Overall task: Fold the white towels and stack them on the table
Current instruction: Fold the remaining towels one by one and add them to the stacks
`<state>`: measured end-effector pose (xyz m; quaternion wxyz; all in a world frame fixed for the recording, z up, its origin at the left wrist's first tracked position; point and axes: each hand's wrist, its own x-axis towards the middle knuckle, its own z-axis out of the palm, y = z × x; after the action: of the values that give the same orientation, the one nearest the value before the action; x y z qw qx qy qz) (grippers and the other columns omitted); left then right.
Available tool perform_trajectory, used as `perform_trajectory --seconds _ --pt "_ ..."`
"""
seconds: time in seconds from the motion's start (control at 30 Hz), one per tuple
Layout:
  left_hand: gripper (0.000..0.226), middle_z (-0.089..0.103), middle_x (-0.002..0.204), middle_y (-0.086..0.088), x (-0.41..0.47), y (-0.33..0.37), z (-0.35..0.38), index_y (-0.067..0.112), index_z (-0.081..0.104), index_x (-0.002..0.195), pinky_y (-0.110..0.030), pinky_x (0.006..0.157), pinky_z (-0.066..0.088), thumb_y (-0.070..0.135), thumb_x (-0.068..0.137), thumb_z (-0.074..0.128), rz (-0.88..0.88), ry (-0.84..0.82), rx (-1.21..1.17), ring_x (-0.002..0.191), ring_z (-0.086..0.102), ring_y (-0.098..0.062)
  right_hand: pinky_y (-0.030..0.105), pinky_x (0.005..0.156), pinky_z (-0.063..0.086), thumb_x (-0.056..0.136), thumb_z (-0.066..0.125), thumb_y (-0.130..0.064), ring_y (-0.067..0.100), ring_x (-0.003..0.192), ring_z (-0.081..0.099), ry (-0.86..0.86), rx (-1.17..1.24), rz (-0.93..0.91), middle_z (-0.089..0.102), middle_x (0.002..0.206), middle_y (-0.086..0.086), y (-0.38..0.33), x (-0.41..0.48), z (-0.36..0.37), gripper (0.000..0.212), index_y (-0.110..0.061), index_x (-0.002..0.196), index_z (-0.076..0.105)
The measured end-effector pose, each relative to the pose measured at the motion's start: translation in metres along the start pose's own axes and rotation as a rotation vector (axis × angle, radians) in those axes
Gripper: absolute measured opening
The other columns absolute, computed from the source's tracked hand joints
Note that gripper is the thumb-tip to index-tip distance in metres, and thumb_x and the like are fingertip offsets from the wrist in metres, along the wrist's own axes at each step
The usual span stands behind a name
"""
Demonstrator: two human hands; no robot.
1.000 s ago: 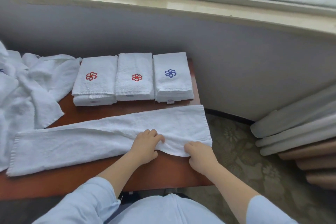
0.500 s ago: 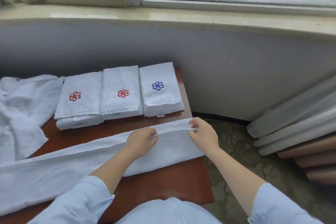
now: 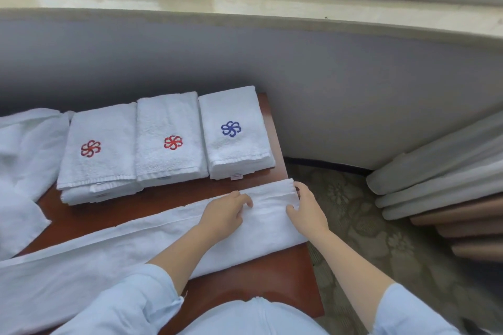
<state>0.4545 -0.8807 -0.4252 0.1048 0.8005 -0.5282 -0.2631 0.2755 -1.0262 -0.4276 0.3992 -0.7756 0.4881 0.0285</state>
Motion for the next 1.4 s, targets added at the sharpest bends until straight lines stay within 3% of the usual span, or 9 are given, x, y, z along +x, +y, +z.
perform_trajectory --seconds 0.1,0.3,0.43,0.73,0.93,1.1,1.2,1.3,1.4 --pt "0.038 0.044 0.097 0.015 0.001 0.002 0.0 0.032 0.055 0.118 -0.026 0.061 0.032 0.008 0.09 0.044 -0.003 -0.027 0.017 0.077 0.048 -0.012 0.039 0.09 0.052 0.093 0.056 -0.023 0.018 0.115 0.056 -0.014 0.012 0.045 0.046 0.144 0.0 0.003 0.002 0.001 0.059 -0.023 0.147 0.034" --pt "0.05 0.05 0.109 0.012 -0.002 0.004 -0.005 0.038 0.054 0.124 -0.025 0.058 0.031 0.005 0.087 0.043 -0.005 -0.105 0.028 0.083 0.053 -0.013 0.028 0.066 0.046 0.088 0.059 -0.023 0.008 0.084 0.057 -0.01 0.025 0.091 0.058 0.104 -0.008 0.003 0.007 -0.004 0.039 -0.022 0.126 0.049" --pt "0.05 0.044 0.108 0.013 -0.006 0.006 -0.005 0.043 0.049 0.131 -0.023 0.057 0.034 0.017 0.089 0.049 -0.004 -0.156 0.003 0.083 0.051 -0.009 0.028 0.067 0.049 0.089 0.061 -0.024 0.007 0.08 0.058 0.009 0.056 0.07 0.058 0.089 -0.012 0.001 0.004 -0.006 0.024 -0.024 0.112 0.052" --pt "0.044 0.057 0.119 0.015 -0.016 0.036 -0.015 0.042 0.043 0.144 -0.029 0.103 0.043 0.031 0.102 0.046 -0.125 -0.202 -0.598 0.109 0.056 -0.004 0.02 0.062 0.046 0.091 0.063 -0.024 0.011 0.085 0.063 -0.007 0.282 -0.018 0.065 0.094 -0.004 -0.025 -0.011 -0.014 0.016 -0.023 0.107 0.062" --pt "0.026 0.068 0.115 0.013 -0.034 0.06 -0.039 0.052 0.052 0.125 -0.023 0.084 0.054 0.042 0.104 0.041 -0.248 -0.161 -1.094 0.103 0.068 -0.007 0.014 0.057 0.05 0.091 0.067 -0.031 0.013 0.074 0.069 -0.135 0.47 -0.072 0.071 0.086 -0.007 -0.058 -0.028 -0.015 0.006 -0.035 0.095 0.067" --pt "0.03 0.072 0.111 -0.003 -0.054 0.047 -0.046 0.028 0.066 0.12 -0.032 0.084 0.058 0.043 0.103 0.046 -0.318 -0.038 -1.268 0.1 0.071 -0.023 0.028 0.066 0.058 0.098 0.046 -0.014 0.019 0.067 0.069 -0.398 0.68 -0.037 0.071 0.076 0.009 -0.079 -0.039 -0.01 0.027 -0.019 0.116 0.066" --pt "0.025 0.074 0.101 -0.001 -0.067 0.035 -0.049 0.019 0.068 0.111 -0.026 0.073 0.055 0.037 0.098 0.056 -0.33 0.035 -1.213 0.092 0.072 -0.016 0.037 0.072 0.06 0.093 0.041 -0.003 0.026 0.07 0.068 -0.482 0.702 -0.064 0.063 0.069 0.01 -0.096 -0.05 -0.003 0.037 -0.015 0.12 0.063" --pt "0.021 0.068 0.085 0.002 -0.082 0.021 -0.05 0.013 0.066 0.103 -0.024 0.064 0.048 0.008 0.088 0.053 -0.367 0.134 -1.117 0.076 0.064 -0.011 0.032 0.059 0.056 0.087 0.034 0.004 0.021 0.056 0.059 -0.443 0.673 -0.1 0.052 0.058 0.005 -0.116 -0.06 0.009 0.045 -0.012 0.115 0.066" --pt "0.019 0.059 0.075 0.005 -0.096 0.006 -0.057 0.013 0.063 0.089 -0.023 0.061 0.042 0.004 0.082 0.048 -0.428 0.215 -1.072 0.071 0.055 -0.011 0.026 0.043 0.039 0.086 0.034 0.003 0.014 0.046 0.043 -0.223 0.646 -0.126 0.046 0.053 0.0 -0.129 -0.062 0.025 0.04 -0.01 0.101 0.068"
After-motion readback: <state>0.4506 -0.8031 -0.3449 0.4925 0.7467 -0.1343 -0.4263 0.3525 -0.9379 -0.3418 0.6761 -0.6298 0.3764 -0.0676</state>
